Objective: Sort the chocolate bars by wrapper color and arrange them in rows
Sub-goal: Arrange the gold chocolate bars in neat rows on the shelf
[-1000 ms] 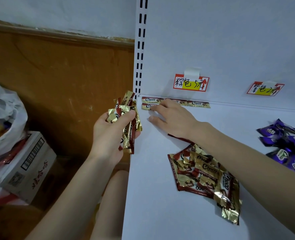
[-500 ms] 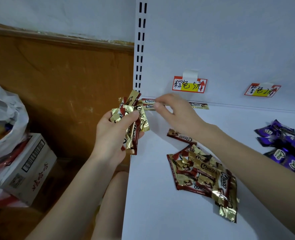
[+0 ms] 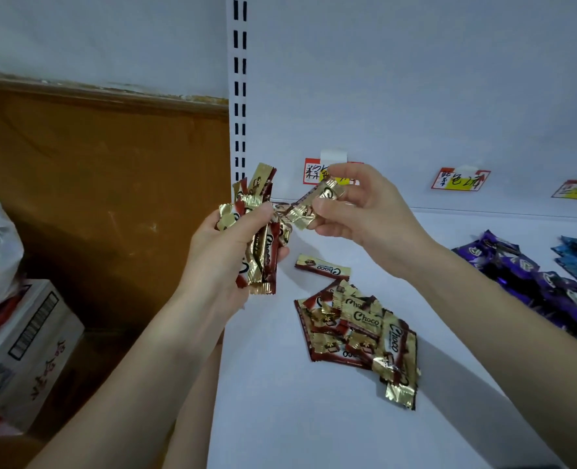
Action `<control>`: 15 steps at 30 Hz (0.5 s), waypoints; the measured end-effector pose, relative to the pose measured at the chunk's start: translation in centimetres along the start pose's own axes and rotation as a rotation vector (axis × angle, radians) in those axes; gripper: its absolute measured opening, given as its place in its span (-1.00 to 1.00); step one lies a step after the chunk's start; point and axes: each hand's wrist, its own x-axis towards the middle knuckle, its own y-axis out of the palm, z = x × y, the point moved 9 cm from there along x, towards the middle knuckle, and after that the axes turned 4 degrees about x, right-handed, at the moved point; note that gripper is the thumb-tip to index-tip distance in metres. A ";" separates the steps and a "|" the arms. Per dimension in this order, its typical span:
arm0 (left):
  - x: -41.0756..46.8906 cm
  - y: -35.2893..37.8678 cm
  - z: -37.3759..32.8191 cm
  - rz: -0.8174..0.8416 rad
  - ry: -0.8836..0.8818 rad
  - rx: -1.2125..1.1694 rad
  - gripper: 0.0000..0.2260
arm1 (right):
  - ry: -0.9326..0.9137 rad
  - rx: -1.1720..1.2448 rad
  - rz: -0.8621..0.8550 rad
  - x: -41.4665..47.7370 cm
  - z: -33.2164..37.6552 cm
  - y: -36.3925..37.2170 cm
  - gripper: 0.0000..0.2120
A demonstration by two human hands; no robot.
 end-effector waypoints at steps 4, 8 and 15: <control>-0.4 0.8 0.4 0.067 -0.044 -0.015 -0.77 | -0.088 -0.085 -0.014 -0.6 0.9 -0.4 -0.74; -0.7 1.5 0.8 0.134 -0.095 -0.013 -0.71 | -0.148 -0.145 0.061 -1.2 1.4 -0.1 -0.78; -1.1 1.9 0.9 0.161 -0.114 0.041 -0.75 | -0.171 -0.258 0.252 -2.6 1.6 0.9 -0.73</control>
